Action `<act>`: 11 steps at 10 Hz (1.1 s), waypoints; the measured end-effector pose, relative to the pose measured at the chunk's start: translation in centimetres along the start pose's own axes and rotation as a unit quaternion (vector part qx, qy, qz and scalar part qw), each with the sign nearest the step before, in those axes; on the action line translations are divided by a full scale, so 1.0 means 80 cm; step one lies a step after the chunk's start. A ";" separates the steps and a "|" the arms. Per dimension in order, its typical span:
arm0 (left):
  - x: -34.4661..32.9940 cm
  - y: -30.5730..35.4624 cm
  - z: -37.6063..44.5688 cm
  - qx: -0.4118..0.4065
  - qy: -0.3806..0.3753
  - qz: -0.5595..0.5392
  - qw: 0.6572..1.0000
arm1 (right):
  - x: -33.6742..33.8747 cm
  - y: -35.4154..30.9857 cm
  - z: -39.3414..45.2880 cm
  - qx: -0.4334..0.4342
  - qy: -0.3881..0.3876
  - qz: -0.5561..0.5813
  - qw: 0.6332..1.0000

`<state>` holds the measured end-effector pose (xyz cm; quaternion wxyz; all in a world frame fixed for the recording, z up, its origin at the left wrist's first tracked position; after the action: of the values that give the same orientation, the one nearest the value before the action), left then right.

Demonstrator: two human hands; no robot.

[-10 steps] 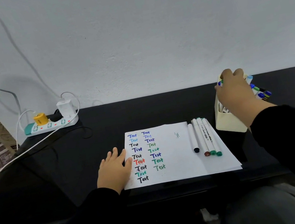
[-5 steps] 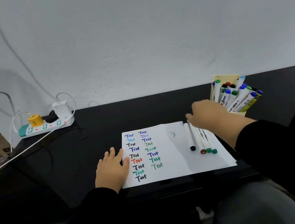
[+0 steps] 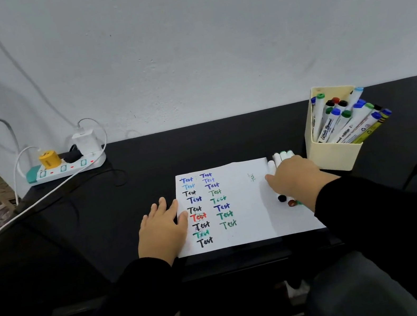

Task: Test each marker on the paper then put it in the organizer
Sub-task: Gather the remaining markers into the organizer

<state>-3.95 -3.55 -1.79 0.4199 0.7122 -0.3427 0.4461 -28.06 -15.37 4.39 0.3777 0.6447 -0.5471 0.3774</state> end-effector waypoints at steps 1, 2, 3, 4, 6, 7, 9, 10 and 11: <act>0.001 0.001 0.000 0.003 0.001 0.004 1.000 | -0.001 0.006 0.005 -0.016 -0.013 0.063 0.998; 0.001 0.001 -0.001 0.006 0.000 0.004 1.000 | 0.000 0.011 0.012 -0.032 -0.050 0.085 0.995; 0.001 0.001 -0.001 0.005 0.000 0.003 1.000 | 0.002 0.008 0.013 -0.018 -0.104 0.061 0.993; 0.001 0.001 -0.001 0.005 -0.004 0.000 1.000 | 0.006 -0.003 0.002 0.026 -0.139 0.009 0.990; 0.002 0.002 -0.001 0.004 -0.009 0.006 1.000 | 0.004 -0.015 -0.006 0.062 -0.137 -0.077 0.986; 0.001 0.001 -0.001 0.005 -0.019 0.011 1.000 | 0.000 -0.019 -0.009 0.065 -0.141 -0.086 0.984; 0.002 0.003 0.000 0.007 -0.066 0.027 0.997 | -0.005 -0.019 -0.003 0.069 -0.109 -0.061 0.990; 0.020 0.014 -0.007 0.001 -0.130 0.020 0.991 | -0.004 -0.021 -0.006 0.092 -0.102 -0.048 0.989; 0.048 0.026 -0.014 -0.011 -0.203 0.059 0.977 | -0.003 -0.019 -0.012 0.101 -0.102 -0.053 0.988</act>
<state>-4.74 -3.83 2.69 0.3223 0.7616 -0.4672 0.3126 -26.61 -14.27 4.48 0.2721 0.7427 -0.5070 0.3424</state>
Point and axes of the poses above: each hand's wrist, its own z-axis towards the middle knuckle, its own x-axis out of the back of the hand, y = z × x, the point moved 5 cm from there along z, towards the middle knuckle, and after that the axes turned 15 degrees about -y, right-handed, at the moved point
